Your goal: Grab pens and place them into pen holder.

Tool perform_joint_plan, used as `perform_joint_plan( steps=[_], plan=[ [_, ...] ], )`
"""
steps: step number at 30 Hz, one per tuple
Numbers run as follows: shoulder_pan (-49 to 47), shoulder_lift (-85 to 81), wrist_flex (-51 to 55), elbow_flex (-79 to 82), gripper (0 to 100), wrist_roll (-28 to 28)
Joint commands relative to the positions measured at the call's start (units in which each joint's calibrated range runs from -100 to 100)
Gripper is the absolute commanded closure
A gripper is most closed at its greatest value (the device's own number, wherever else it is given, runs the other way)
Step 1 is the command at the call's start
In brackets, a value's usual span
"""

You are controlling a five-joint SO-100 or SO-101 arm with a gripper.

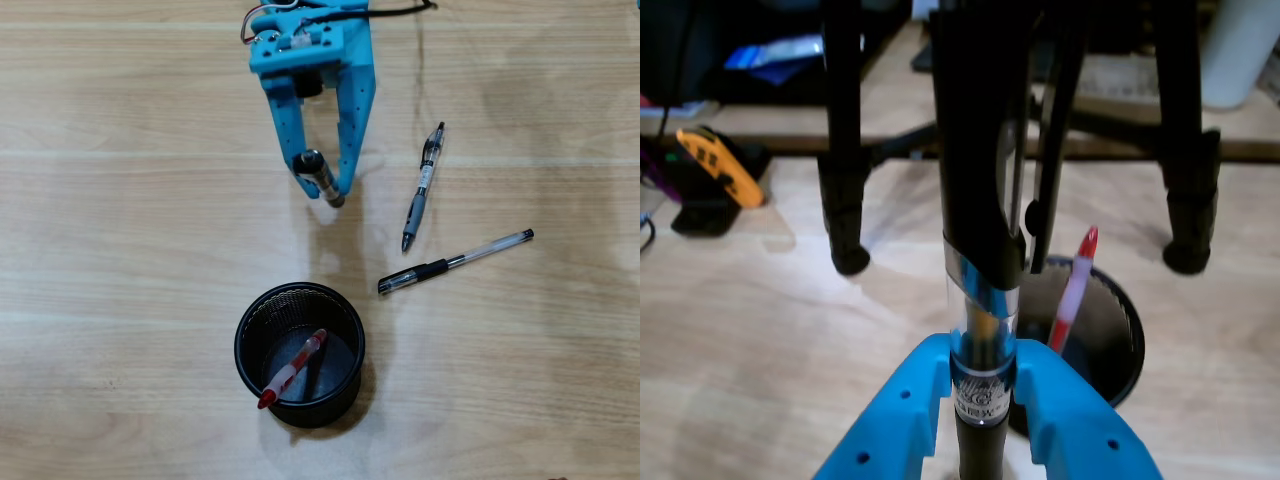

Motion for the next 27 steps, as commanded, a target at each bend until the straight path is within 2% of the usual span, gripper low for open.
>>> perform_joint_plan(
  steps=[1, 7, 12, 23, 27],
  plan=[
    [-0.38, 2.42, -11.73, -3.14, 98, 0.07],
    [0.44, 10.57, -26.40, -3.14, 98, -0.14],
    [2.45, 17.03, -32.50, -3.23, 98, -0.09],
    [4.28, 24.84, -33.50, -3.23, 97, -0.03],
    [4.10, 24.75, -33.50, -3.23, 86, 0.23]
  ],
)
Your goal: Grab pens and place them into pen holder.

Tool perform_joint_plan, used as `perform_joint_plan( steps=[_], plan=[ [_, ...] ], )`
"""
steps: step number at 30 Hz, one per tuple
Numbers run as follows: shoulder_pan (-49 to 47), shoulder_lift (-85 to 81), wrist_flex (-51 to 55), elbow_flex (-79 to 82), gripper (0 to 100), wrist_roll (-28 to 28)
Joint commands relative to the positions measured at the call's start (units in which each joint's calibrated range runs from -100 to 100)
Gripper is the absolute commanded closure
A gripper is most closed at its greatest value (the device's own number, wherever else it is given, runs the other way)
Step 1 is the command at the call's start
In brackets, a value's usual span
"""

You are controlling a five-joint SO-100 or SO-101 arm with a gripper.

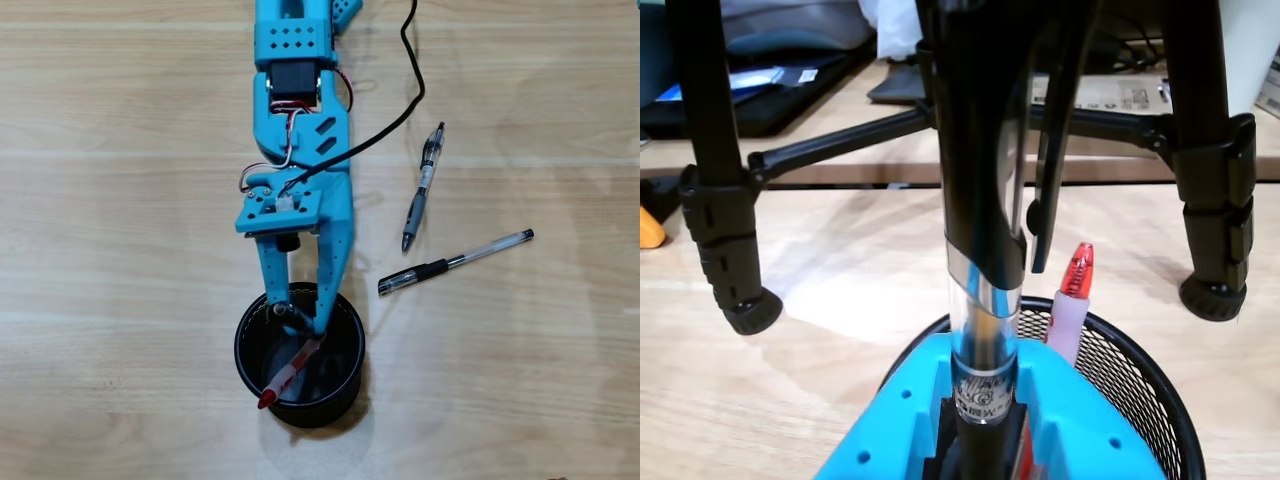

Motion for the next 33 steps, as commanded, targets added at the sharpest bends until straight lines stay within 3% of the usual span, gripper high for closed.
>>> perform_joint_plan(
  steps=[1, 10, 26, 33],
  plan=[
    [0.39, -0.90, -1.31, -3.23, 84, 0.23],
    [-1.07, -5.57, 0.70, -2.06, 88, 0.70],
    [-9.85, -30.88, 55.82, -1.06, 98, 2.95],
    [-13.87, -34.45, 66.57, -1.15, 98, 2.53]
  ],
)
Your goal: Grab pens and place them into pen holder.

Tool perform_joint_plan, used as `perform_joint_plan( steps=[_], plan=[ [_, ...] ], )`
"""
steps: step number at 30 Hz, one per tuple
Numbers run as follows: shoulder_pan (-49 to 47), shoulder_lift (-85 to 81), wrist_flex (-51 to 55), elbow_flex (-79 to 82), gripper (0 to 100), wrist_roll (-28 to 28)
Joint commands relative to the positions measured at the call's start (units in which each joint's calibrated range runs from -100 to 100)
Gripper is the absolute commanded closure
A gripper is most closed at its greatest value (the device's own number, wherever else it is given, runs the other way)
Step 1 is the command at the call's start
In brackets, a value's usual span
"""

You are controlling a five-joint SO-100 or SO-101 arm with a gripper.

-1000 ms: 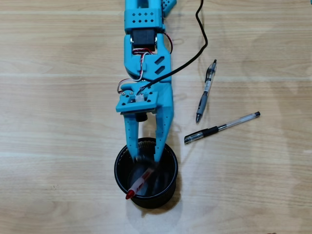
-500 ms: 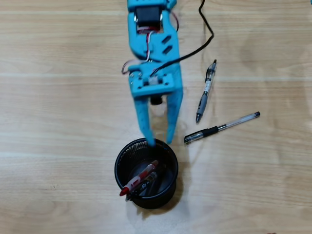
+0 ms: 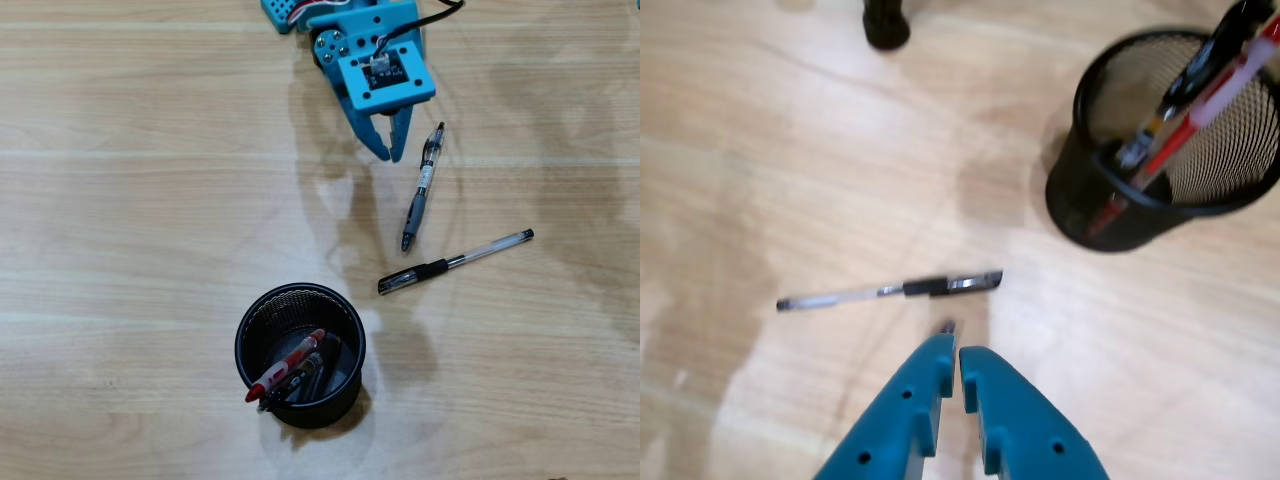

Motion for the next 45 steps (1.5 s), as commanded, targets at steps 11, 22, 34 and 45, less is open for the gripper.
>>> perform_joint_plan(
  steps=[11, 22, 34, 45],
  plan=[
    [-10.91, -3.27, 6.66, -1.06, 98, -6.72],
    [-15.49, -2.84, 24.06, -0.97, 98, -12.53],
    [-20.06, 8.11, 23.06, -1.88, 98, -12.69],
    [-22.16, 12.27, 22.15, -1.97, 85, -15.25]
  ],
)
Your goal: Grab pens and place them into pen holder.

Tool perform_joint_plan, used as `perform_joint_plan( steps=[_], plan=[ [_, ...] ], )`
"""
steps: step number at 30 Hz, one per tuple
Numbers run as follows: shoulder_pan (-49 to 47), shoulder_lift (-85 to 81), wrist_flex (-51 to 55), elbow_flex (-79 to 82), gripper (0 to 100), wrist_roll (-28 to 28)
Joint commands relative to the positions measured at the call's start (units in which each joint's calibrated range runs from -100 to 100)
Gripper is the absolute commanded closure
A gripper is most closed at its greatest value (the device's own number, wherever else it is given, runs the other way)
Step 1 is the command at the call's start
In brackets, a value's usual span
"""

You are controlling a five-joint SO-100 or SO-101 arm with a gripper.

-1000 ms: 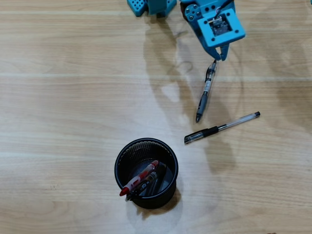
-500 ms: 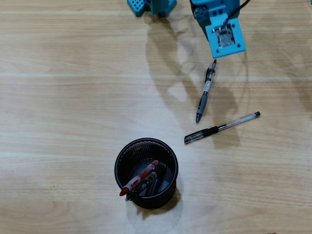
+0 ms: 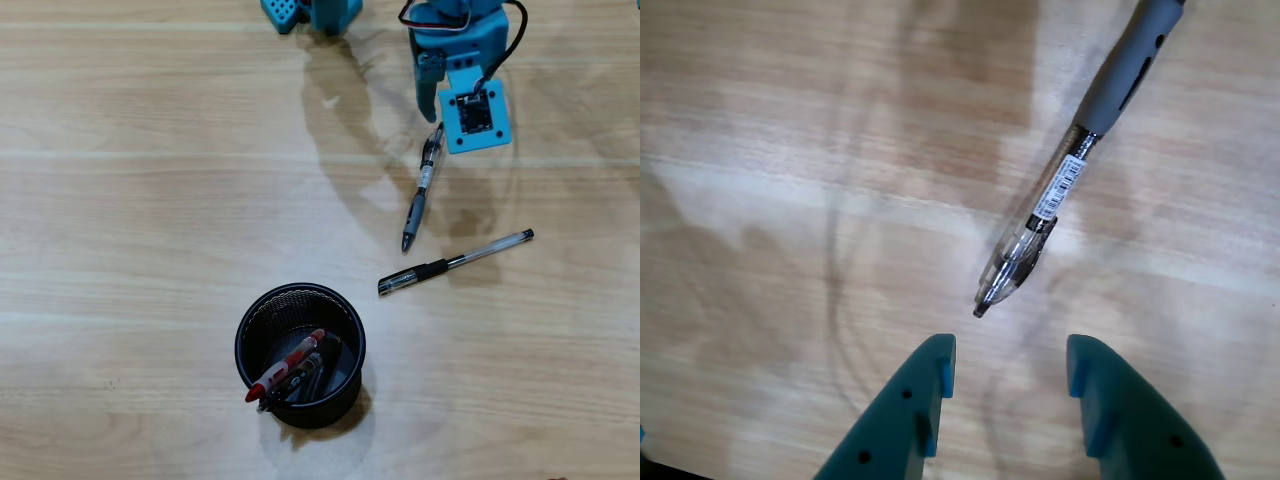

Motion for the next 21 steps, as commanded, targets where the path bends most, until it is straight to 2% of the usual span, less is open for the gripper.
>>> perform_joint_plan(
  steps=[1, 10, 21],
  plan=[
    [-0.91, 0.72, -2.71, -1.88, 84, -0.38],
    [-2.01, 5.56, -14.37, -1.79, 78, -0.38],
    [2.66, 9.81, -15.19, -0.97, 78, -1.95]
  ],
)
